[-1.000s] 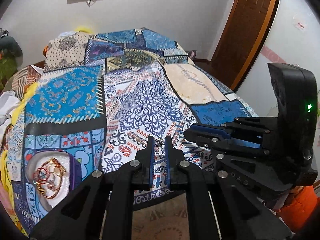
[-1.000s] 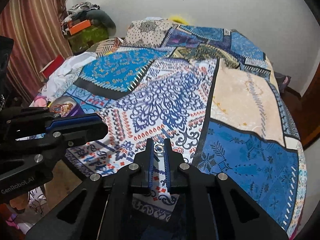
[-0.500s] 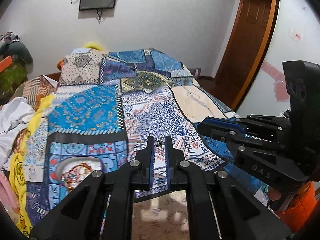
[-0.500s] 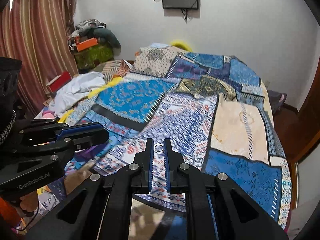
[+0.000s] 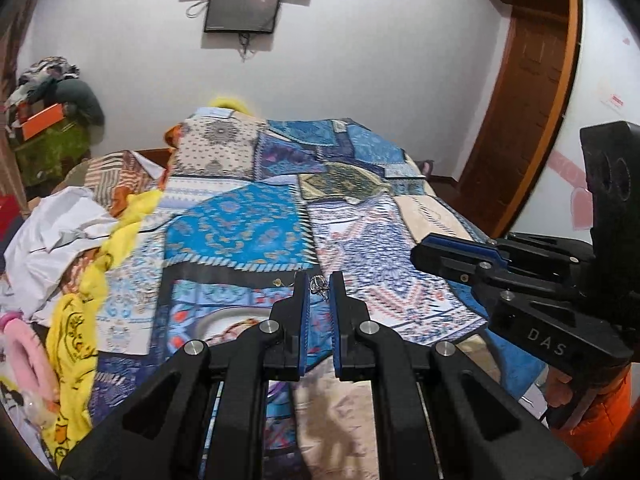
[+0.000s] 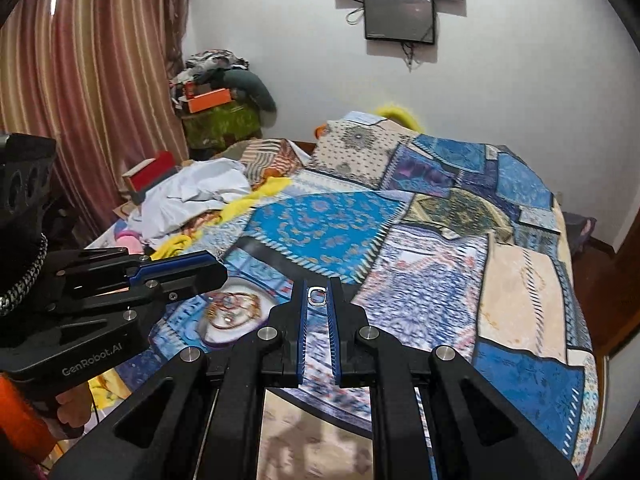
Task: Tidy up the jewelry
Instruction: 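Carry the silver charm and ring over the heart tray, then open both grippers to drop the charm and ring into the tray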
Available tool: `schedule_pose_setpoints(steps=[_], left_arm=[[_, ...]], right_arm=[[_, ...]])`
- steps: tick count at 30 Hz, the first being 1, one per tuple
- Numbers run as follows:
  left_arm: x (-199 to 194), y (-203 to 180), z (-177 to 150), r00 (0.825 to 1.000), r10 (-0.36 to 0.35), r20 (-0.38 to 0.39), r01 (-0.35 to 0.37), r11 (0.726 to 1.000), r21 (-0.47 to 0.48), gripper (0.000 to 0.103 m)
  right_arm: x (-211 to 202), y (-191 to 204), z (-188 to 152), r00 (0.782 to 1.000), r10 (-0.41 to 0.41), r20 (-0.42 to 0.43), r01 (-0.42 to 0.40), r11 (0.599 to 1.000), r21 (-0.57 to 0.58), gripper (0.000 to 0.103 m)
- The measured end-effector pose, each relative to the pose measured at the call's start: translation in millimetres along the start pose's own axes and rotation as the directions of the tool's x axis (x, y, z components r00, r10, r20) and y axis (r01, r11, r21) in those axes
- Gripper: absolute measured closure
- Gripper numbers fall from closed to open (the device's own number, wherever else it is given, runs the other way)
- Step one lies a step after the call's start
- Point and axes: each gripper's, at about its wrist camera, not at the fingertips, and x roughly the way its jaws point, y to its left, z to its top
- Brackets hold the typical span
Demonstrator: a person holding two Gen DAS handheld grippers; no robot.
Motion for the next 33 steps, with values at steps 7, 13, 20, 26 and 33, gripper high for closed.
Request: schedule_pose_setpoints(steps=[7,13,20,26,33], left_arm=[[-8.8,38.3,-8.2,0.998,0.058,0.0,-0.058,0.996,-0.061,0.095],[-4.0,59.5,-17.1,0.997,0.069,-0.024,-0.071,0.993,-0.099,0.095],[17.2,65.6,-24.8,0.997,0.038,-0.068,-0.046,0.993,-0.108,0.095],[38.8,70.4,-27.1,0.994,0.011,-0.105,-0.024,0.993,-0.116,0.095],[56.8,77.0,-26.7,0.991,0.0,-0.134,-0.016,0.993,-0.118,0.095]], right_arm=[[21.6,24.6,2.0,0.998,0.054,-0.023,-0.055,0.998,-0.025,0.095],[43.3,38.7,-0.7,0.994,0.091,-0.068,-0.094,0.995,-0.043,0.095],[68.1,47.5,-11.0,0.984,0.116,-0.137,-0.124,0.991,-0.049,0.095],[87.9,50.3,-19.7,0.973,0.127,-0.191,-0.138,0.989,-0.047,0.095],[109.3,52.2,-24.3,0.961,0.138,-0.24,-0.156,0.986,-0.055,0.095]])
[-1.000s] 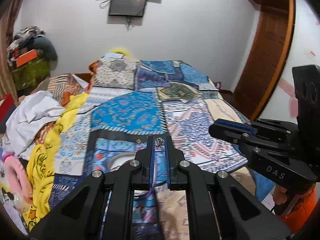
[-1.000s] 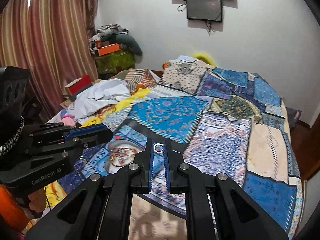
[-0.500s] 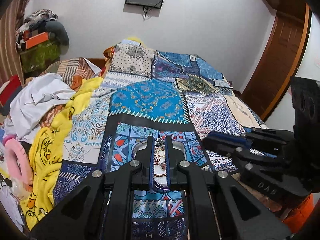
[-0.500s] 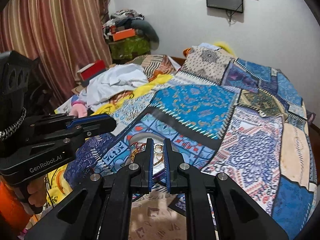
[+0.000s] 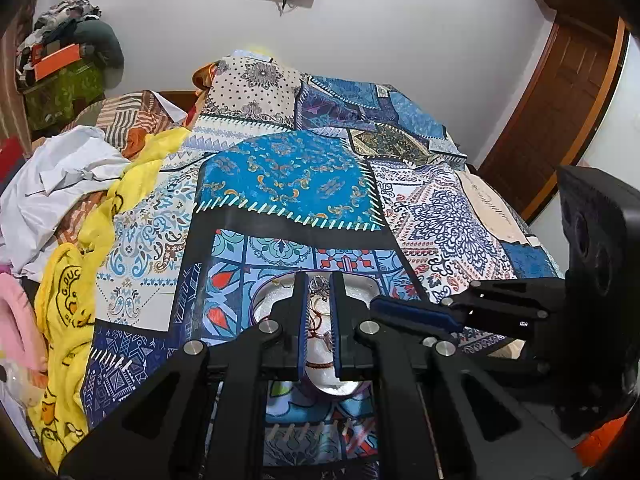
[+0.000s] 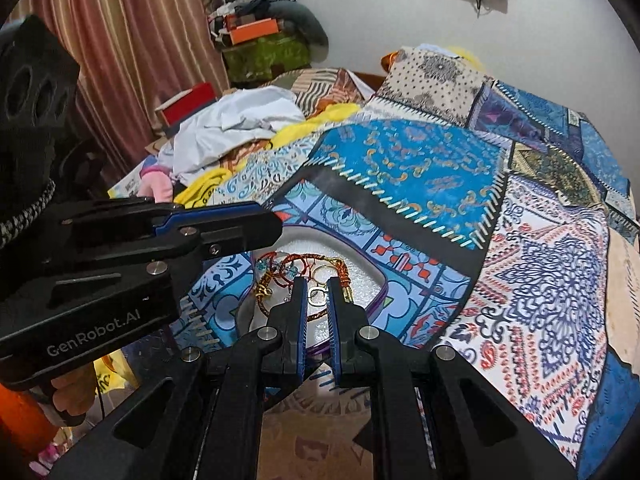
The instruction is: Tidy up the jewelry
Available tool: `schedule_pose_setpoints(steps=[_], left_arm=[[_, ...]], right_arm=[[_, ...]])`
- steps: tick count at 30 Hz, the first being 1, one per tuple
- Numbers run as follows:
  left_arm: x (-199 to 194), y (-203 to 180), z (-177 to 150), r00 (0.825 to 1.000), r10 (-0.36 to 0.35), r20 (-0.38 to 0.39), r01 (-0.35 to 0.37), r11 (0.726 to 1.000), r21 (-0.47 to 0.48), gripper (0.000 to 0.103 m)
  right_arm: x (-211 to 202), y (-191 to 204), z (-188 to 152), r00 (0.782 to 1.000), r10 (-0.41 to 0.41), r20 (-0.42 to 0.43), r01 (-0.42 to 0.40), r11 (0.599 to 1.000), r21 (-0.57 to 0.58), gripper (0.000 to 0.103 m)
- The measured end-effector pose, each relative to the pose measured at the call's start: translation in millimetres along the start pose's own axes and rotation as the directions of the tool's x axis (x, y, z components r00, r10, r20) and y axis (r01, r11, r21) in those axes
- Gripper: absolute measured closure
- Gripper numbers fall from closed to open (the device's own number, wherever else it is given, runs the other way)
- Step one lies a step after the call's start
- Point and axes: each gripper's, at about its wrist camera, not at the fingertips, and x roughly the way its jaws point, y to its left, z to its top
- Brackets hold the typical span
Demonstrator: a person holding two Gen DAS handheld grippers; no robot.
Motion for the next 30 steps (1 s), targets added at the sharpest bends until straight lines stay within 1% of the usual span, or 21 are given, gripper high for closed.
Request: schedule_pose_setpoints(steps=[9,18,20,22,23,25,27,30], left_arm=[[14.9,5.0,-1.7,0.999,-0.006,-0.032,0.006,1.0,-0.013,0.095],[7.9,4.1,-2.6,0.999,-0.006,-0.031,0.005,1.0,-0.017,0.095],[5.5,3.5,-2.7,0.999,-0.002,-0.033,0.002,1.0,-0.016,0.094],[3.0,3.5,-2.5,0.999,0.0,-0.032,-0.001,1.0,-0.017,0.09],[0.8,3.3,-2.3,1.0,0.002,-0.03,-0.003,1.0,-0.018,0.087],[-3.0,2.7,-2.2,1.0,0.006,-0.025,-0.007,1.0,-0.017,0.078],[-8.6,0.5,-1.9,1.0,0.012,-0.015,-0.013,1.0,-0.011,0.073],[-17.6,-4.1,-0.3,1.0,0.014,0.001,-0.014,1.0,-0.001,0.07]], right_arm=[[14.9,0.3,-2.2,0.999,0.028,-0.036,-0.028,1.0,-0.007,0.095],[15.8,2.1,-1.5,0.999,0.018,-0.045,-0.019,1.0,-0.013,0.094],[15.7,0.9,-1.5,0.999,0.01,-0.053,-0.01,1.0,-0.004,0.092],[14.6,-0.6,-1.7,0.998,0.008,-0.058,-0.007,1.0,0.004,0.086],[13.1,-0.8,-2.0,0.998,0.005,-0.057,-0.004,1.0,0.005,0.085],[8.8,0.4,-2.2,0.999,-0.005,-0.051,0.005,1.0,-0.001,0.083],[3.6,1.6,-2.0,0.999,-0.015,-0.042,0.015,1.0,-0.006,0.082],[-5.5,2.5,-0.7,0.999,-0.033,-0.021,0.033,0.999,-0.006,0.08]])
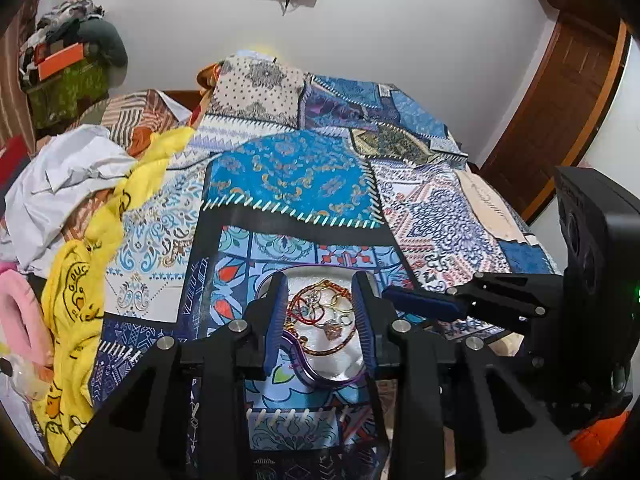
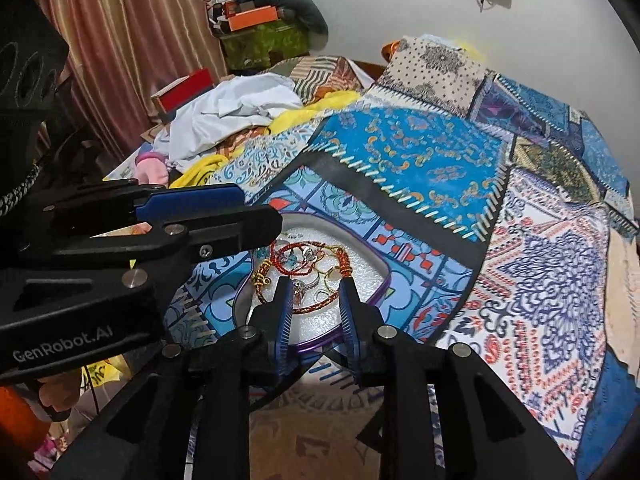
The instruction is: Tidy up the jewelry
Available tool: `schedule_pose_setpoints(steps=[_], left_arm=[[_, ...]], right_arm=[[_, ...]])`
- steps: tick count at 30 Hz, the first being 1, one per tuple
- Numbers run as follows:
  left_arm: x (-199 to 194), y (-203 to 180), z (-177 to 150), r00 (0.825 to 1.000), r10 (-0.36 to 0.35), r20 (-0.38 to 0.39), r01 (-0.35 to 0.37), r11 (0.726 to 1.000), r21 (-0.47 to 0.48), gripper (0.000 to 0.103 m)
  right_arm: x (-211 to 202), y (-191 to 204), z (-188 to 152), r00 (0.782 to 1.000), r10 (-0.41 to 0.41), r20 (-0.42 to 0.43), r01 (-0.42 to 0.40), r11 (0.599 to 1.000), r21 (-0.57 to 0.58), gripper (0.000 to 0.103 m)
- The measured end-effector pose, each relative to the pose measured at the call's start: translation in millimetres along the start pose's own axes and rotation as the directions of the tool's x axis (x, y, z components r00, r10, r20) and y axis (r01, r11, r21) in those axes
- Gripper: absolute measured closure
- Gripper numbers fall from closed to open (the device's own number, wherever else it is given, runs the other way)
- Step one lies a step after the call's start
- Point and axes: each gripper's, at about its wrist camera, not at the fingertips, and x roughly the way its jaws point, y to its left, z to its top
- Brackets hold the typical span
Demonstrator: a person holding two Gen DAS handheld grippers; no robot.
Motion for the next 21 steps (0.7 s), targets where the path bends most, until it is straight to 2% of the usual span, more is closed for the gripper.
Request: schedule_pose_setpoints(steps=[4,9,13,17,20,21], left_arm=[[-16.8,-7.7,3.1,0.999,0.011,0.034,-0.012,1.0,0.018,0.063],[-49.4,-15.5,9.5,0.993,0.04,0.109,-0.043,0.999,0.027,0.062],[-87.8,-22.6,14.3,0.976,0.064,0.207,-0.07,0.997,0.022,0.061],[-134.1,-34.0,15.8,0.939,0.089,0.331,-0.102,0.995,0.022,0.058],[-169.3,-46.1,11.6,0.895,0.117,0.431,-0.142,0.989,0.027,0.055],[-179.7,-50.3,9.6,0.879,0.121,0.46,-0.152,0.988,0.031,0.053]], right_arm=[[-18.2,-1.1,1.5,0.999,-0.024,0.044,0.023,1.0,0.012,0.071],[-48.5,-3.5,5.4,0.992,-0.054,0.116,0.05,0.998,0.038,0.071],[-93.7,-3.8,8.9,0.97,-0.086,0.23,0.074,0.995,0.059,0.071],[-142.3,4.2,10.0,0.927,-0.116,0.356,0.098,0.993,0.068,0.07],[-181.2,14.1,7.1,0.878,-0.133,0.46,0.108,0.991,0.08,0.068],[-192.2,17.4,5.6,0.861,-0.136,0.491,0.108,0.99,0.085,0.062]])
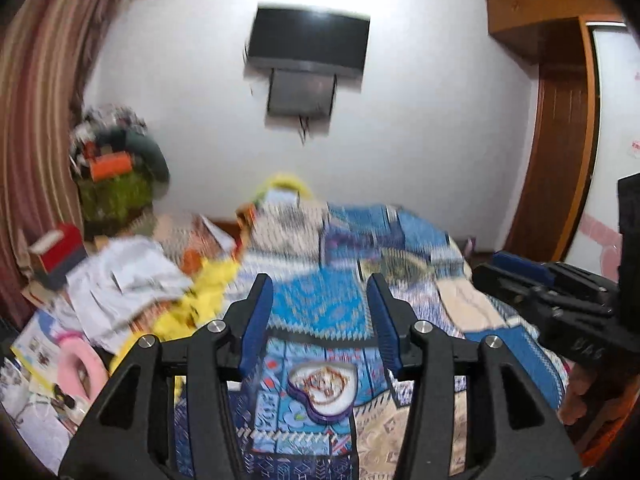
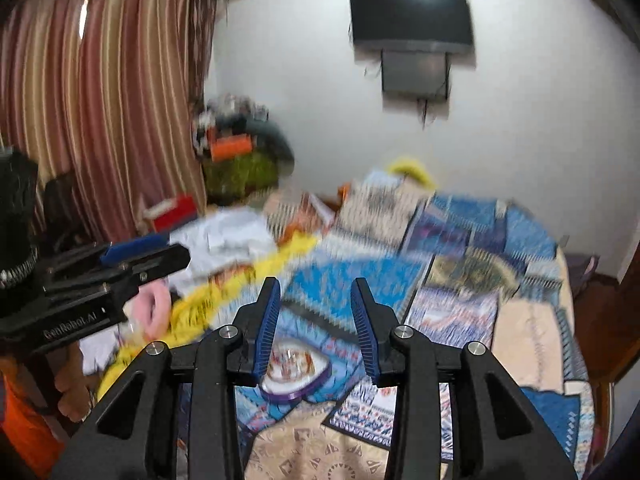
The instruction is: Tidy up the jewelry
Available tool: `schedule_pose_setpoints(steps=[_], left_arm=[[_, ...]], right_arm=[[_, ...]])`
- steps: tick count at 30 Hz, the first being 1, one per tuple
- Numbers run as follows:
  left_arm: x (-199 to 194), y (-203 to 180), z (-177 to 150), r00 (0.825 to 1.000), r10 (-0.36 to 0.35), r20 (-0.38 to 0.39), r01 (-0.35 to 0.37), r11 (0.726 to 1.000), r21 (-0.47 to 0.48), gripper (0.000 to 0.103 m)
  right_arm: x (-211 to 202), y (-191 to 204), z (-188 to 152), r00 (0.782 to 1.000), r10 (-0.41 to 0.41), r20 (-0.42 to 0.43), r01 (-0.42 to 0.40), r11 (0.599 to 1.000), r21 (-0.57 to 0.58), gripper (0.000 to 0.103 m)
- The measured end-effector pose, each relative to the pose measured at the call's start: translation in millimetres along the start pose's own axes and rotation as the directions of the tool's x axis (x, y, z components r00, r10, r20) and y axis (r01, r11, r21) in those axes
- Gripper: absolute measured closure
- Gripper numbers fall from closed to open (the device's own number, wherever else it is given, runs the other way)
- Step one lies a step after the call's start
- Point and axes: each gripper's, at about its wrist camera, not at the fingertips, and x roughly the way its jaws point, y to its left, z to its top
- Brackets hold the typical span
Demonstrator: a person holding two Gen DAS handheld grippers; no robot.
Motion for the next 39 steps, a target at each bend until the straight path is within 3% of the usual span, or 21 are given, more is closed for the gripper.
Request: schedule_pose_setpoints(steps=[4,8,10,15,18,39], left_arm=[[-36.2,-8.9,7.6,0.994,0.021,0.11,-0.023,1.0,0.011,0.044],[-63.2,-13.7,9.8,0.982,0.043,0.183,-0.045,0.999,0.009,0.032],[-69.5,-15.1,9.4,0.979,0.049,0.199,-0.052,0.999,0.011,0.017],[-78.3,-14.3,5.8,0.977,0.063,0.201,-0.064,0.998,-0.003,0.004],[-81.0,-14.5,4.2,0.978,0.062,0.2,-0.062,0.998,-0.008,0.004],[-79.6,-23.6,-1.9,0.98,0.068,0.184,-0.073,0.997,0.019,0.0]], right_arm=[[-41.7,11.3,9.2,0.99,-0.026,0.139,0.025,1.0,0.008,0.045],[-65.7,21.1,9.9,0.972,-0.074,0.221,0.073,0.997,0.013,0.026],[-72.2,22.9,8.6,0.962,-0.098,0.254,0.096,0.995,0.022,0.015],[-78.3,27.2,7.2,0.945,-0.151,0.29,0.147,0.988,0.037,0.002],[-82.1,29.3,4.5,0.937,-0.171,0.306,0.165,0.985,0.045,0.001],[-85.6,27.2,-1.9,0.95,-0.155,0.271,0.151,0.988,0.037,0.001]])
